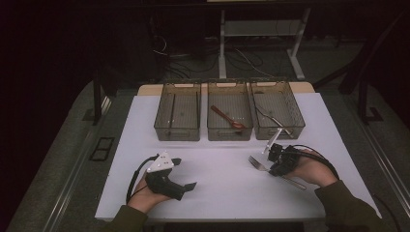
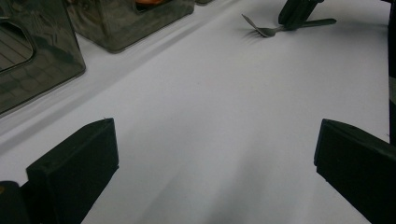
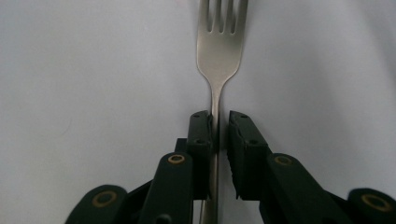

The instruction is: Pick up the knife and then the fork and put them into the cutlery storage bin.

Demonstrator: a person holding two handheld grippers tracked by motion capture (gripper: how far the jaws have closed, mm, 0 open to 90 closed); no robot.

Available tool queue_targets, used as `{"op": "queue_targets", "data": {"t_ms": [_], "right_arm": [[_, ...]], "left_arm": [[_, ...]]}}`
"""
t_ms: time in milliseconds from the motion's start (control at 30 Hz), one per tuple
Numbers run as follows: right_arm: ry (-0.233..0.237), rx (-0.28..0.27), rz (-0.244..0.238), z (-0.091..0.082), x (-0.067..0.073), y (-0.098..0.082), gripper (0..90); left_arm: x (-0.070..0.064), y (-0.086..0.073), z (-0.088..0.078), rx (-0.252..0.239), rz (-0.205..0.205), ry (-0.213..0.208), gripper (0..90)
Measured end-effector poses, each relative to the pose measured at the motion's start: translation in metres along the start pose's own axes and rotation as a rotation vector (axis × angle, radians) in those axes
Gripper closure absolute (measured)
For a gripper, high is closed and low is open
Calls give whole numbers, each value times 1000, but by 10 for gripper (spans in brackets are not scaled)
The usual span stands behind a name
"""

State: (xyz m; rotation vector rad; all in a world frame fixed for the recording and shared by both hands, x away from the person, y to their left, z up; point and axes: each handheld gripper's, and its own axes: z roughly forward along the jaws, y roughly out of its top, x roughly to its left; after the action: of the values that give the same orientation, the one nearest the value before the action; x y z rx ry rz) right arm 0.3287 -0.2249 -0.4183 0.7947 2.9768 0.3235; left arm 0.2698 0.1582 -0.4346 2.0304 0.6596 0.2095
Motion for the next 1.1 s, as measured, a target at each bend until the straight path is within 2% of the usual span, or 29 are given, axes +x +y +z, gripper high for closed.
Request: {"op": "queue_targets", "data": {"t_ms": [67, 100, 267, 600, 733, 767, 867, 933, 1100], "right_arm": [[-6, 16, -18, 2, 0, 1, 780], [5, 20, -7, 2, 1, 2, 784], [-4, 45, -22, 2, 2, 6, 814], [-5, 40, -2, 2, 1, 4, 842], [15, 17, 16, 2, -1, 2, 843], [2, 15, 10, 1, -3, 1, 843], [9, -5, 30, -1, -6, -2, 843], [15, -28, 34, -3, -8, -4, 843], [2, -97, 81, -12, -13, -10, 843]], "left_arm": [[0, 0, 0, 0, -1, 0, 0], [0, 0, 0, 0, 0, 0, 0], [0, 0, 0, -1, -1, -2, 0], [-1, 0, 1, 0, -1, -4, 0], [-1, 0, 1, 1, 0, -5, 0], [-1, 0, 1, 1, 0, -5, 0], [-1, -1, 1, 2, -1, -5, 0], [0, -1, 1, 2, -2, -5, 0], [-1, -1, 0, 2, -1, -5, 0]]}}
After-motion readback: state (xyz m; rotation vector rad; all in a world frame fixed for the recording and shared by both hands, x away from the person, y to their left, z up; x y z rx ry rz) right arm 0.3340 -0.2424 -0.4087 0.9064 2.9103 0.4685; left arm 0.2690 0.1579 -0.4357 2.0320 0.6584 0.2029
